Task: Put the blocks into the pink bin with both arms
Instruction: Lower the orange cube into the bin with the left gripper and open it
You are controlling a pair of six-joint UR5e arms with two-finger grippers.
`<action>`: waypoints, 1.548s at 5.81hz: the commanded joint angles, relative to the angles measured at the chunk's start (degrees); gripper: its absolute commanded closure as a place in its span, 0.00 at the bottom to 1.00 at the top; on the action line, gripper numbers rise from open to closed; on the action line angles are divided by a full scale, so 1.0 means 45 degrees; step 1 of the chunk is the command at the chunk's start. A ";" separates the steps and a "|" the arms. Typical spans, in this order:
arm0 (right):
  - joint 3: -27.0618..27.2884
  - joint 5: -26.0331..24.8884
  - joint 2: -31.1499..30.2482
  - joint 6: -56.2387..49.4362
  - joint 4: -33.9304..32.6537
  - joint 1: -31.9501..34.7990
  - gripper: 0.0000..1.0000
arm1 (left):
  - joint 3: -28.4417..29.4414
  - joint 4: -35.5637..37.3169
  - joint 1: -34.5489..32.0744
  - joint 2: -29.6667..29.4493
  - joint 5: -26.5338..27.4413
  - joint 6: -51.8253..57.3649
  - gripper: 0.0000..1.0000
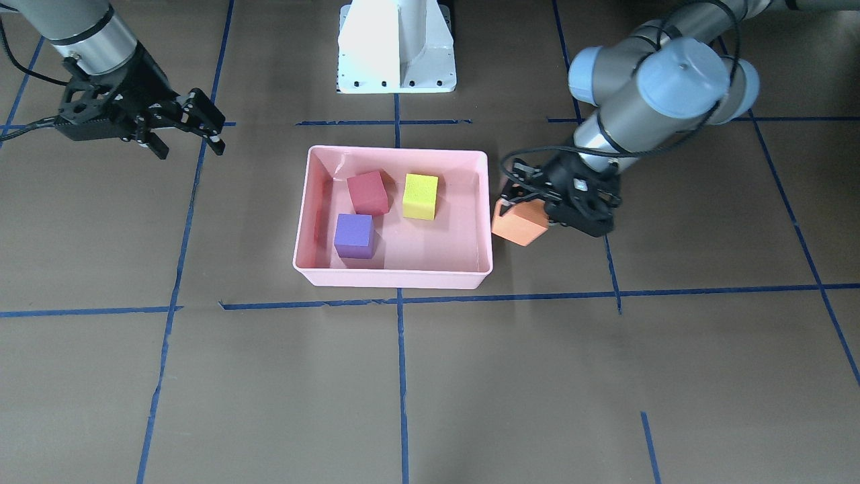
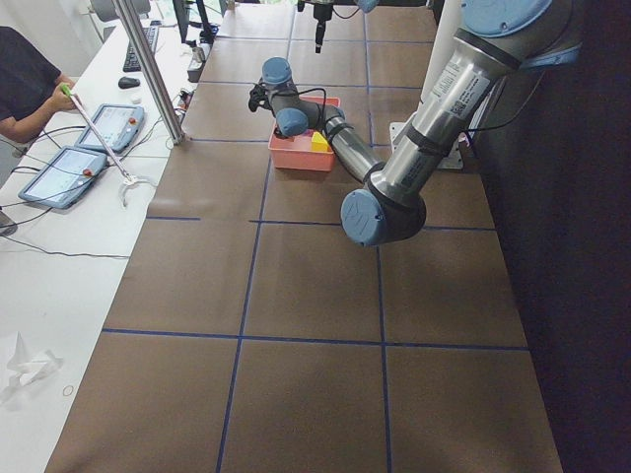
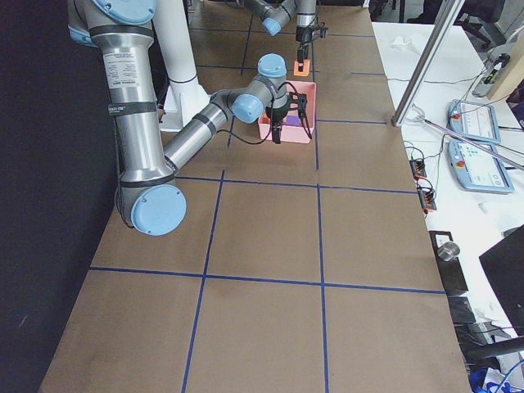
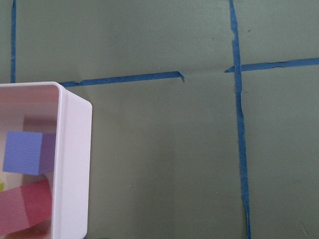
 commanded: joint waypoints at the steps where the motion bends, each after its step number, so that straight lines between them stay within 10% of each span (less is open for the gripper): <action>1: -0.0001 -0.0008 -0.0221 -0.0195 0.0011 0.0043 0.00 | 0.0806 0.0010 0.1741 -0.0634 0.2232 -0.0904 0.95; 4: -0.0060 -0.0028 -0.0241 -0.0195 0.0011 0.0004 0.00 | 0.2586 -0.0126 0.2077 -0.1573 0.3603 -0.0811 0.92; 5: -0.0060 -0.0028 -0.0241 -0.0195 0.0011 0.0004 0.00 | 0.2626 -0.0126 0.2312 -0.1554 0.3916 -0.0811 0.75; 7: -0.0079 -0.0047 -0.0241 -0.0195 0.0011 0.0004 0.00 | 0.2588 -0.0126 0.2353 -0.1496 0.3939 -0.0616 0.01; 9: -0.0079 -0.0066 -0.0260 -0.0195 0.0011 0.0004 0.00 | 0.2064 -0.0088 0.2314 -0.1495 0.3920 -0.0673 0.00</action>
